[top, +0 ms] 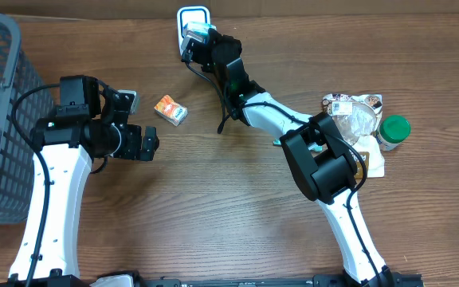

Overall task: Scan the item barcode
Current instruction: 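Hold the blue Kleenex pack in front of the scanner window, then carry the blue Kleenex pack right and release it by the items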

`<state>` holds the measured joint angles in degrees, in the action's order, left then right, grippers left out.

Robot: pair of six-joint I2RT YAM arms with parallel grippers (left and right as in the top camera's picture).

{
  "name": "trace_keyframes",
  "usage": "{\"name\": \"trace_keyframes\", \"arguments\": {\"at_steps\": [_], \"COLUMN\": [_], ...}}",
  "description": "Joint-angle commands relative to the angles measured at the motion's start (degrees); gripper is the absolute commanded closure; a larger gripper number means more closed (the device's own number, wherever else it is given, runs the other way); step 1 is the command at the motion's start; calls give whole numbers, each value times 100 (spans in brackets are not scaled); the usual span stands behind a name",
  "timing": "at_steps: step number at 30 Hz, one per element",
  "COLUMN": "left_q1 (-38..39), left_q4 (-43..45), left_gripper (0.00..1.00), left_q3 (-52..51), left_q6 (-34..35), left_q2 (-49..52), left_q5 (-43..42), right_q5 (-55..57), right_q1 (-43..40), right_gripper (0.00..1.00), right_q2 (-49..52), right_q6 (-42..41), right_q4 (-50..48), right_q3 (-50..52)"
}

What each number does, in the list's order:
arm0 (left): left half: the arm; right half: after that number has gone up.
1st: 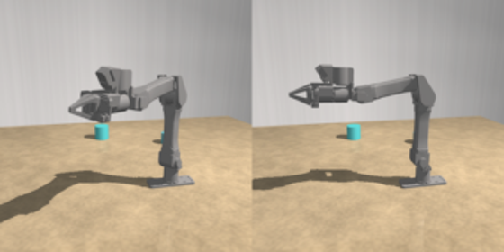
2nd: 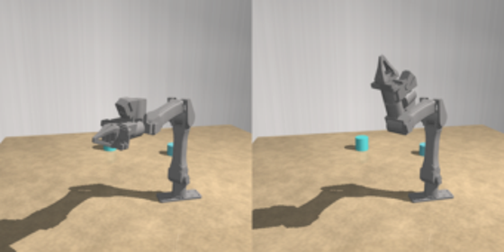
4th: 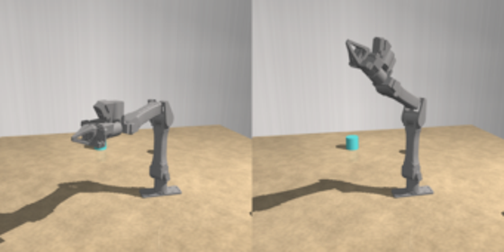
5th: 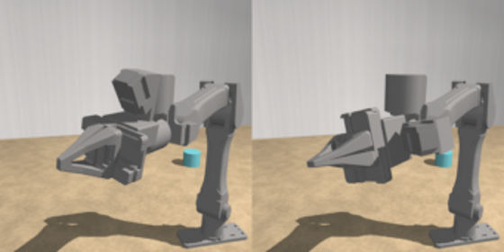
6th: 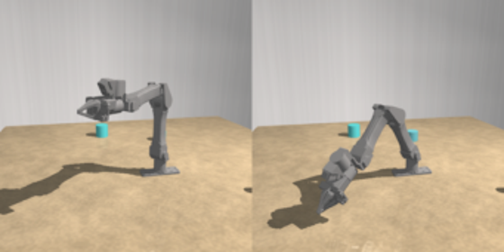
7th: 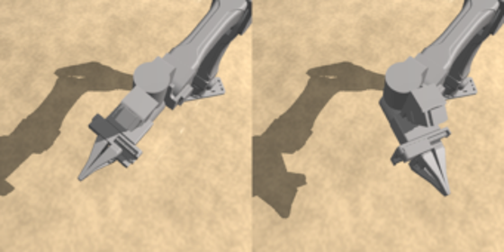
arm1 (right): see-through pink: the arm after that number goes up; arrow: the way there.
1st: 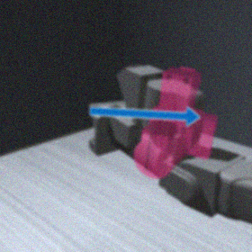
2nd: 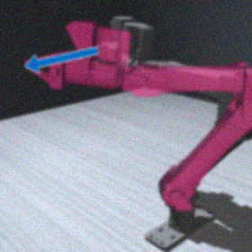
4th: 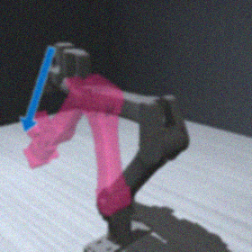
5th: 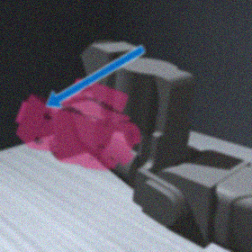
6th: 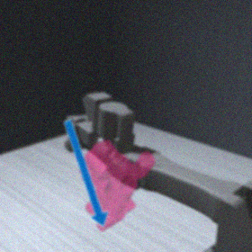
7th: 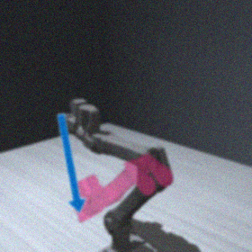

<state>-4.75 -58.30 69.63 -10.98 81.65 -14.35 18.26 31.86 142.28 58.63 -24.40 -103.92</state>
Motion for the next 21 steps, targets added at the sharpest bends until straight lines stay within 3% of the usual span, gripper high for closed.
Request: {"name": "trace_keyframes", "arguments": {"at_steps": [1,5,9,16,21], "left_q1": [-9,-9,-9,-9,-9], "left_q4": [4,7,7,7,7], "left_gripper": [0,0,0,1,0], "left_q3": [28,28,28,28,28], "left_q6": [-125,-125,-125,-125,-125], "left_q2": [0,0,0,0,0], "left_q5": [-26,-26,-26,-26,-26], "right_q5": [144,450,466,-693,-1759], "right_q1": [-44,-50,-48,-92,-450], "right_gripper": [96,96,96,96,96], "right_q2": [-44,-442,-1239,-3182,-3600], "right_q6": [-514,-1521,-2824,-6791,-8011], "right_q4": [-57,103,977,4686,7311], "right_q3": [-17,-20,-20,-20,-20]}}
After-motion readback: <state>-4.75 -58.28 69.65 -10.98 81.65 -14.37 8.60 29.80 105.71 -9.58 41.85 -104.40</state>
